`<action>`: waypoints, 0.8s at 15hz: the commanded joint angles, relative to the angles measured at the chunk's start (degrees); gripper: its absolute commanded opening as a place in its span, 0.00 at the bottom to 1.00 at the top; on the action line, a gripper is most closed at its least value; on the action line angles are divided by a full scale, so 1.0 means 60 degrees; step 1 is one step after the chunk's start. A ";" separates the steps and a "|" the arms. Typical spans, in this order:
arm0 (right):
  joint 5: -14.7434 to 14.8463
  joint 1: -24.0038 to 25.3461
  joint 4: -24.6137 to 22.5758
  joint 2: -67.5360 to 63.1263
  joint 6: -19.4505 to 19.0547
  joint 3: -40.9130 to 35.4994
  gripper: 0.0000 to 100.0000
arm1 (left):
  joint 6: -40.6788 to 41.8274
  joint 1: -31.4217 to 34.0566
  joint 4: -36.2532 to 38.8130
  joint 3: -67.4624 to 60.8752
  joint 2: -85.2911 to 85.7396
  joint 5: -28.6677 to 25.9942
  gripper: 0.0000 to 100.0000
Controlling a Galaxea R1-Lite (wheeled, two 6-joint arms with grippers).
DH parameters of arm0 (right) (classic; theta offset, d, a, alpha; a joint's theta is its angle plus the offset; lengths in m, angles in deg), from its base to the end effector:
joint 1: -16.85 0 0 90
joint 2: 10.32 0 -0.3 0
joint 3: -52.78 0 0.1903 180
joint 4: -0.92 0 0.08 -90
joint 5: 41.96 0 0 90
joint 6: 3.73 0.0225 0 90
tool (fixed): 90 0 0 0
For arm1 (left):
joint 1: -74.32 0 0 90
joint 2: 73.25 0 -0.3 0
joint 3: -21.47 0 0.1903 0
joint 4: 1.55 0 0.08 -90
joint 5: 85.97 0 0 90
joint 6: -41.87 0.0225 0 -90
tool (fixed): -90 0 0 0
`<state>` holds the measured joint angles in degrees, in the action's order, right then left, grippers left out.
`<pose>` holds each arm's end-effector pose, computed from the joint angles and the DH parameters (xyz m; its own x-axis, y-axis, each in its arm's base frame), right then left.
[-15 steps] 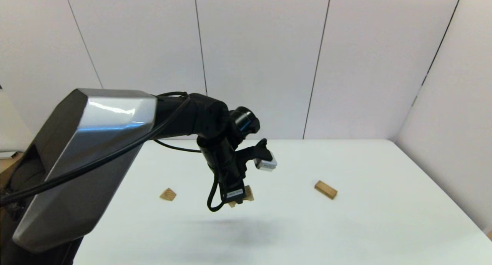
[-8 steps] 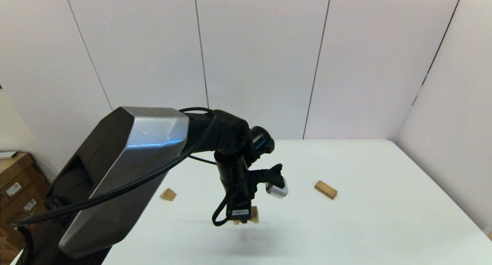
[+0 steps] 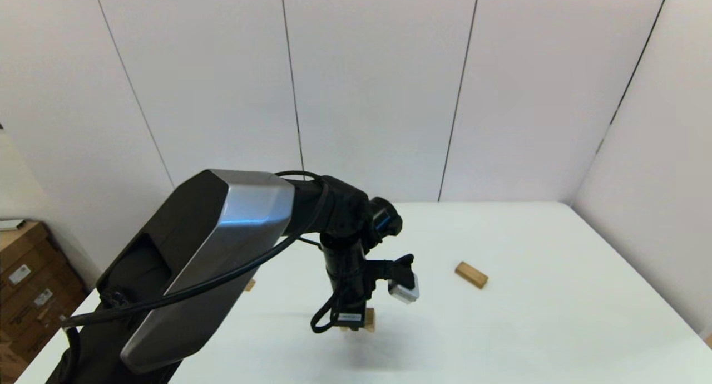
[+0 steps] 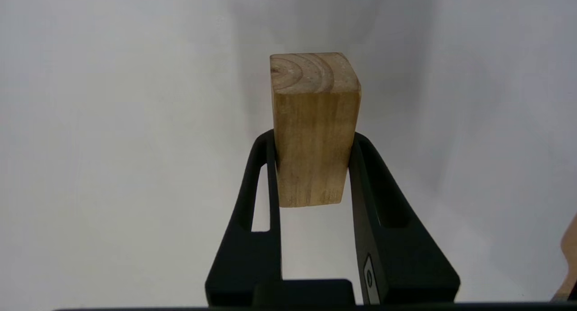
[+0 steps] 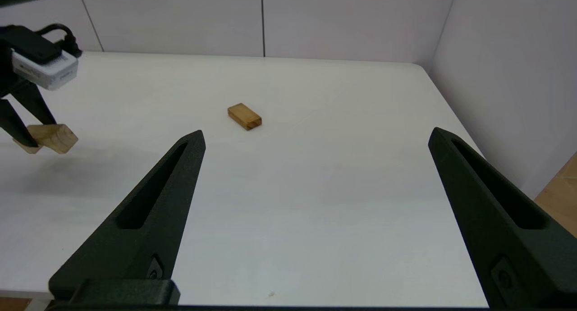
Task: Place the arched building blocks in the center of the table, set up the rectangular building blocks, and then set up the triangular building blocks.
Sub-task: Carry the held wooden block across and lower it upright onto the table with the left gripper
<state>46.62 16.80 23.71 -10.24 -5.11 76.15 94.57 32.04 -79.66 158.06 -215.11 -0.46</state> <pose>-0.0229 0.0006 0.0765 0.9996 0.0239 0.0115 -0.0236 0.9994 -0.0244 0.3223 -0.2955 0.0660 0.0324 -0.1352 -0.9903 0.9951 -0.0883 0.0446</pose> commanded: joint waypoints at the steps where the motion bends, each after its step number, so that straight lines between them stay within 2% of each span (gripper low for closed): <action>1: 0.0003 -0.0007 -0.0007 0.0002 -0.0005 0.0000 1.00 | 0.0050 -0.0058 -0.0033 -0.0004 -0.0145 0.0425 0.00; 12: 0.0003 0.0008 -0.0007 0.0002 -0.0005 0.0000 1.00 | 0.0020 -0.0234 0.0304 0.0055 -0.0277 0.0411 0.00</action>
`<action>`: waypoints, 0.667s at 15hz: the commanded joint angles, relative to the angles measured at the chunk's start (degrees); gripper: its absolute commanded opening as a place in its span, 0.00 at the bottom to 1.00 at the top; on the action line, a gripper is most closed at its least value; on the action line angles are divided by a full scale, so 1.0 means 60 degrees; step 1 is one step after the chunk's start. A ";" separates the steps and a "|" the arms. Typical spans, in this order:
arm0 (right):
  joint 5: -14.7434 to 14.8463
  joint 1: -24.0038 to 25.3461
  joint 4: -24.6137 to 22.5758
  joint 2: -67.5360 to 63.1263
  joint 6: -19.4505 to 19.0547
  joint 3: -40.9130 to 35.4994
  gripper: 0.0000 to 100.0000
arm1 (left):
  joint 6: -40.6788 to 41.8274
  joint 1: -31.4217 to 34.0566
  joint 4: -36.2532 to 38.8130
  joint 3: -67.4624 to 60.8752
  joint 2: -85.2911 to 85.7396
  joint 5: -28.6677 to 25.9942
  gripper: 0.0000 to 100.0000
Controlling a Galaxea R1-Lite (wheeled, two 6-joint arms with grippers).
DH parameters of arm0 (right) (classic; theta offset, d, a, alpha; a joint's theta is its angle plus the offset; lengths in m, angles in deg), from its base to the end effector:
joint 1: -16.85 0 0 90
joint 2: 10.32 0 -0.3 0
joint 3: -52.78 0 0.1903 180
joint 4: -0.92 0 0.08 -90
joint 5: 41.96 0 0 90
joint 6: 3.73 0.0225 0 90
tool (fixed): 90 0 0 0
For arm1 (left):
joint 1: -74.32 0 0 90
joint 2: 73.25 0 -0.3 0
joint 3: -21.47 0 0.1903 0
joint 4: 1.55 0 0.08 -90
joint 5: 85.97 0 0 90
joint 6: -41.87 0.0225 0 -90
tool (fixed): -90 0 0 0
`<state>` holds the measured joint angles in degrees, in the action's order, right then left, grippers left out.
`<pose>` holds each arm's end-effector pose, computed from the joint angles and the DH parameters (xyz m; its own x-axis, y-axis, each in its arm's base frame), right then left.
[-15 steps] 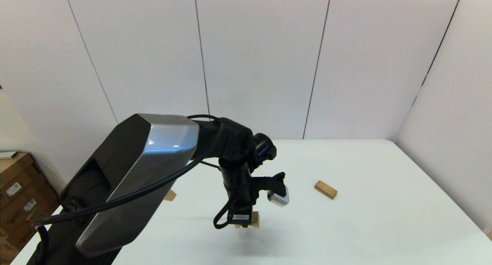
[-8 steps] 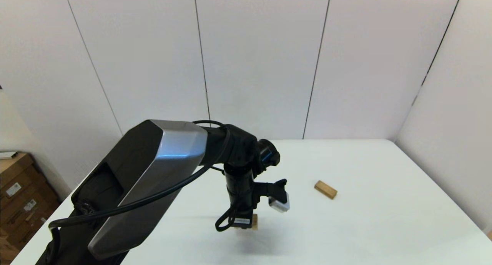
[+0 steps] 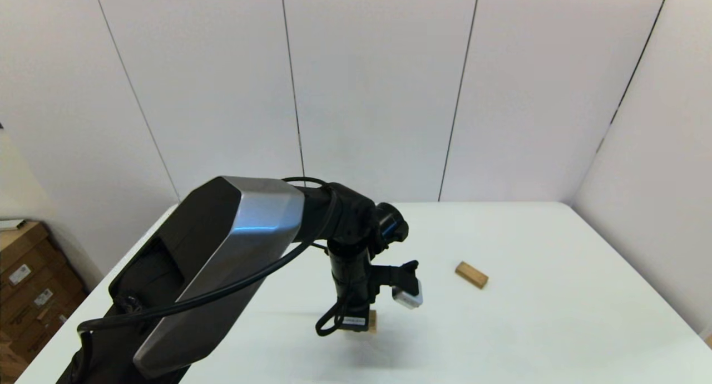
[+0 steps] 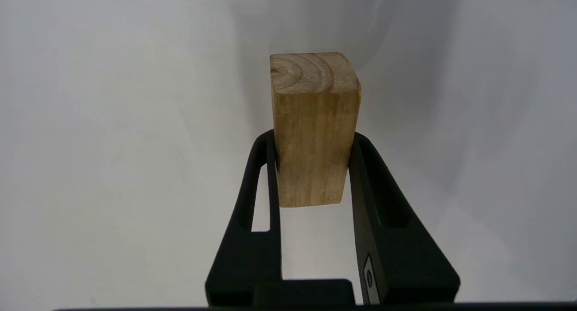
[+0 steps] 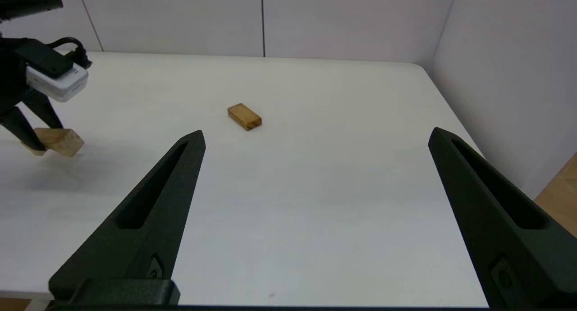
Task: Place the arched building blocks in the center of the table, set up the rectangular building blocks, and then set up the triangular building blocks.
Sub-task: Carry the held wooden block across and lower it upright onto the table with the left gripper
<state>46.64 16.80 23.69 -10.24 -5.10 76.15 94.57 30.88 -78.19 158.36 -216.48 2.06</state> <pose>-0.0229 0.0006 0.0765 0.9997 0.0236 0.0119 -0.0233 0.9994 -0.0242 0.3204 -0.3045 0.0568 0.0651 -0.1089 -0.9919 0.9915 -0.1049 0.0765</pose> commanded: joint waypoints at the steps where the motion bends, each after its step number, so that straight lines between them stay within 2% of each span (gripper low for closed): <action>1: -0.0001 0.0008 -0.0003 0.0002 -0.0007 0.0000 1.00 | -0.0024 -0.0041 0.0134 0.0004 -0.0062 -0.0008 0.00; 10: -0.0001 -0.0007 -0.0003 0.0002 -0.0007 0.0000 1.00 | -0.0448 -0.0129 0.0456 0.0019 -0.0179 0.0212 0.00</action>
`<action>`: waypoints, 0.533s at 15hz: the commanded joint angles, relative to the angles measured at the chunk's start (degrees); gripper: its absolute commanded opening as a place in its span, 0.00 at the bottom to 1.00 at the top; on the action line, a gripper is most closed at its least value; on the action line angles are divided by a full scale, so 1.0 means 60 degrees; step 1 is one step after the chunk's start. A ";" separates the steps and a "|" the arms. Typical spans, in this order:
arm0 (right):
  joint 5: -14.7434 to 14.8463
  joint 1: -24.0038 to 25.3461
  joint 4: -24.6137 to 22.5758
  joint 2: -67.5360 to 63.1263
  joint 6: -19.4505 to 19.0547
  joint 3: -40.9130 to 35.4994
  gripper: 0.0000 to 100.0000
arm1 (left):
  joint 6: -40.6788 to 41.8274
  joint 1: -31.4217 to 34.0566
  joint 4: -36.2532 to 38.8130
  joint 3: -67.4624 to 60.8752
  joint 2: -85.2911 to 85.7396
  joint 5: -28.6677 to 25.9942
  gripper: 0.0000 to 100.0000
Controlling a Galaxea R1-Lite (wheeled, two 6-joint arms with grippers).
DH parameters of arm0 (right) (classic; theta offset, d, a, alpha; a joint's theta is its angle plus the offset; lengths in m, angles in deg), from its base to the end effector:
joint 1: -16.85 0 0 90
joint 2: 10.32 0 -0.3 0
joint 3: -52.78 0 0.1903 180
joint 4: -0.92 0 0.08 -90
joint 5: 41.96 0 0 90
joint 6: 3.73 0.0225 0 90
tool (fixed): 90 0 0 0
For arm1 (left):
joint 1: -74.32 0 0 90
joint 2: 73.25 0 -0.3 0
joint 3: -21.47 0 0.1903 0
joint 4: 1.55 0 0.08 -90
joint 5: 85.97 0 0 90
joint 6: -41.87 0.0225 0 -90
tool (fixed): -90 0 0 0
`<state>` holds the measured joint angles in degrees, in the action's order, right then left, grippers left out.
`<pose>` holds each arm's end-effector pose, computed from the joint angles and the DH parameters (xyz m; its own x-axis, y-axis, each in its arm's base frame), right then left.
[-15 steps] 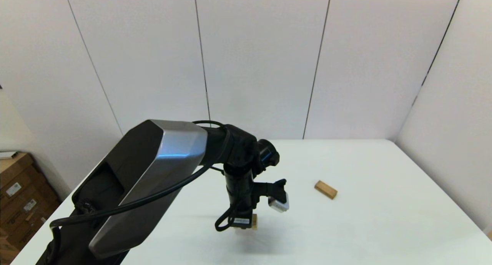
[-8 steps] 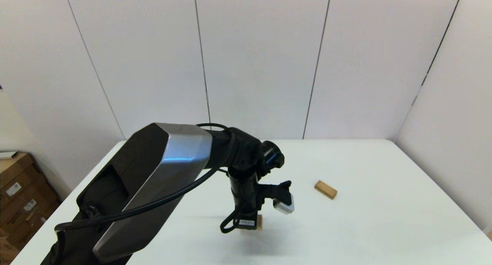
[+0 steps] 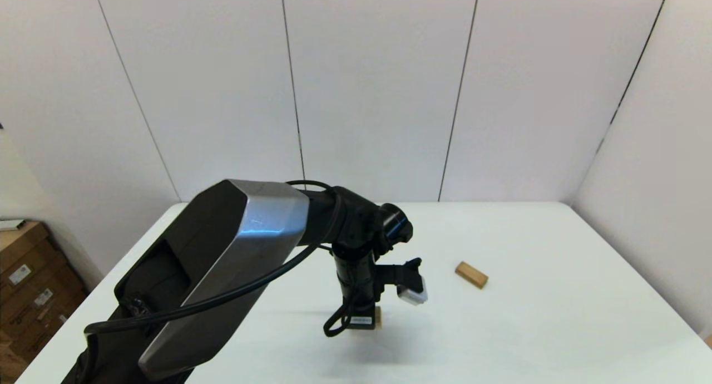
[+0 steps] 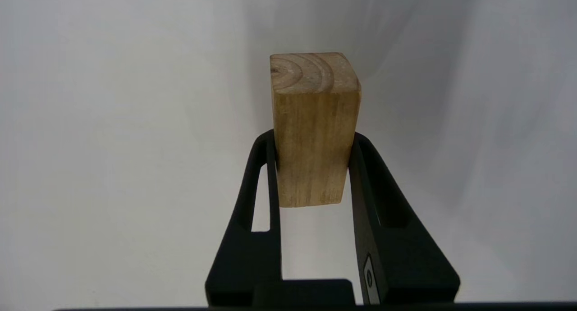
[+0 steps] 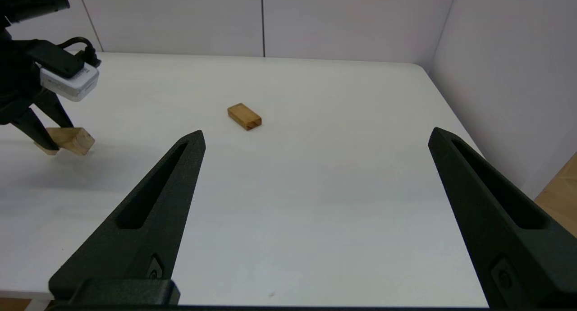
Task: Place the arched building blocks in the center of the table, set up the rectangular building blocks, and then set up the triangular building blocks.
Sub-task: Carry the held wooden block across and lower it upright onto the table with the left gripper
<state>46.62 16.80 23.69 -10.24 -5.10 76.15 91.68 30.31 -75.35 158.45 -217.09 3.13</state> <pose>-0.0229 0.0006 0.0765 0.9996 0.0239 0.0119 -0.0236 0.9994 -0.0242 0.3218 -0.3114 0.0531 0.1058 -0.1240 -0.9866 0.9916 -0.0608 0.1140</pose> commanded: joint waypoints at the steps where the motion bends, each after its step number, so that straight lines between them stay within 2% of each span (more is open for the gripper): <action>1: -0.0011 -0.0007 -0.0003 0.0002 -0.0007 0.0000 1.00 | 0.0004 -0.0033 -0.0003 0.0019 -0.0122 0.0033 0.00; 5: -0.0011 0.0008 -0.0003 0.0002 -0.0007 0.0000 1.00 | 0.0019 -0.0033 0.0056 0.0004 -0.0122 0.0092 0.00; 8: -0.0011 -0.0007 -0.0003 0.0002 -0.0007 0.0000 1.00 | 0.0019 -0.0063 0.0041 0.0004 -0.0093 0.0619 0.00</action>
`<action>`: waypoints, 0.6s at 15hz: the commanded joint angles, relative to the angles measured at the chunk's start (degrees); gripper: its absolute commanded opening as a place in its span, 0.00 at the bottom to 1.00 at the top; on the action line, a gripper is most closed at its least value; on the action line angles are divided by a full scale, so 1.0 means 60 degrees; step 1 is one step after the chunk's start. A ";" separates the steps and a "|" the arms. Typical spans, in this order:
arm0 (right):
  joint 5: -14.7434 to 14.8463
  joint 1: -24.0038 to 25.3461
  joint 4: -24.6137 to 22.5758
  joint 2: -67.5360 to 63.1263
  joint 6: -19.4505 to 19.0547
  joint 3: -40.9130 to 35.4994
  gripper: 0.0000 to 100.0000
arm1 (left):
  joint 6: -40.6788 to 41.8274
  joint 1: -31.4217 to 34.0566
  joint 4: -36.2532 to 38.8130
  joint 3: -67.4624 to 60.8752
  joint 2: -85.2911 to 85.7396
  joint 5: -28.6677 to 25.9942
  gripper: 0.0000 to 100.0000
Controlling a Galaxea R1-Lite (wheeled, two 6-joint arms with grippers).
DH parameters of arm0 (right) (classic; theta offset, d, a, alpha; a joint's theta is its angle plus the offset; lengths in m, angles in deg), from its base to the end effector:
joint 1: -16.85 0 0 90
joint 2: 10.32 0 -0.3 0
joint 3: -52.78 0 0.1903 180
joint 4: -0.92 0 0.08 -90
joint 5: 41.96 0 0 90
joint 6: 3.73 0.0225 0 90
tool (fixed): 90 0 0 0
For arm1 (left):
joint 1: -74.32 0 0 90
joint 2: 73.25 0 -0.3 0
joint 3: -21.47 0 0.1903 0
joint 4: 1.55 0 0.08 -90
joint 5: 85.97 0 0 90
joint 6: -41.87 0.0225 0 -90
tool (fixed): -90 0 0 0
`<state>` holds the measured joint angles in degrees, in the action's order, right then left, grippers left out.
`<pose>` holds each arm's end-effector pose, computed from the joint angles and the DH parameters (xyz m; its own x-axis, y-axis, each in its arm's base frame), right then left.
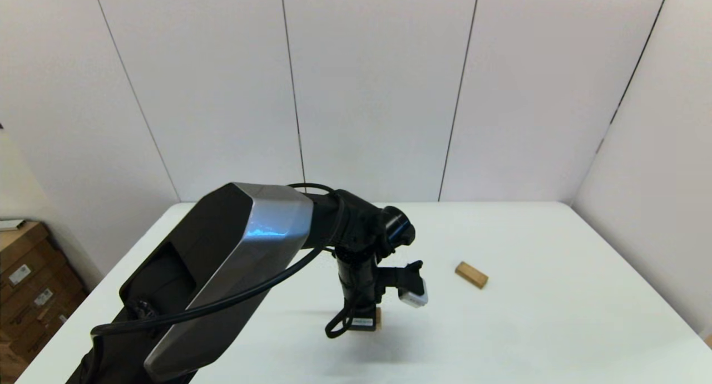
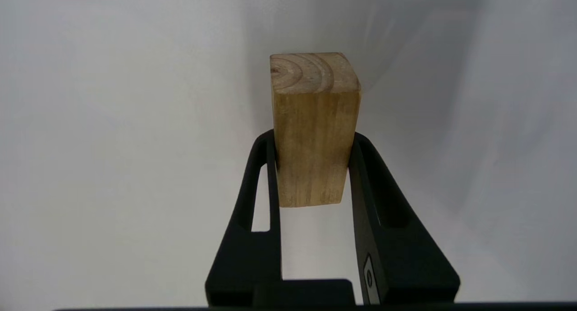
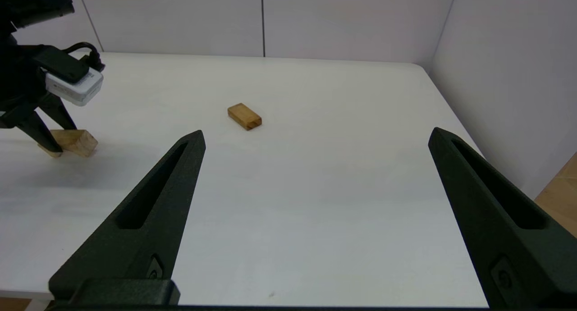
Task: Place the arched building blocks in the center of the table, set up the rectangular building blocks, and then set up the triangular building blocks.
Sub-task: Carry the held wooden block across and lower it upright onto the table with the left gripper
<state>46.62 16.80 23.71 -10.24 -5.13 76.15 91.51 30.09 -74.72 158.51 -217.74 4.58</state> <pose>-0.0229 0.0006 0.0765 0.9996 0.0239 0.0115 -0.0236 0.9994 -0.0247 0.3223 -0.3135 0.0485 0.1235 -0.1068 -0.9866 0.9897 -0.0597 0.1303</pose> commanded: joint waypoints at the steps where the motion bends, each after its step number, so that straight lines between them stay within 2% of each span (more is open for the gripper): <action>1: 0.0003 -0.0007 -0.0007 0.0002 -0.0001 0.0000 1.00 | 0.0062 -0.0026 -0.0079 -0.0006 0.0059 0.0421 0.00; 9: -0.0011 0.0008 -0.0007 0.0002 -0.0001 0.0000 1.00 | 0.0208 -0.0070 -0.0108 -0.0006 0.0000 0.0700 0.00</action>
<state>46.64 16.80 23.69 -10.24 -5.11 76.15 92.47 29.66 -75.17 158.50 -217.37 8.71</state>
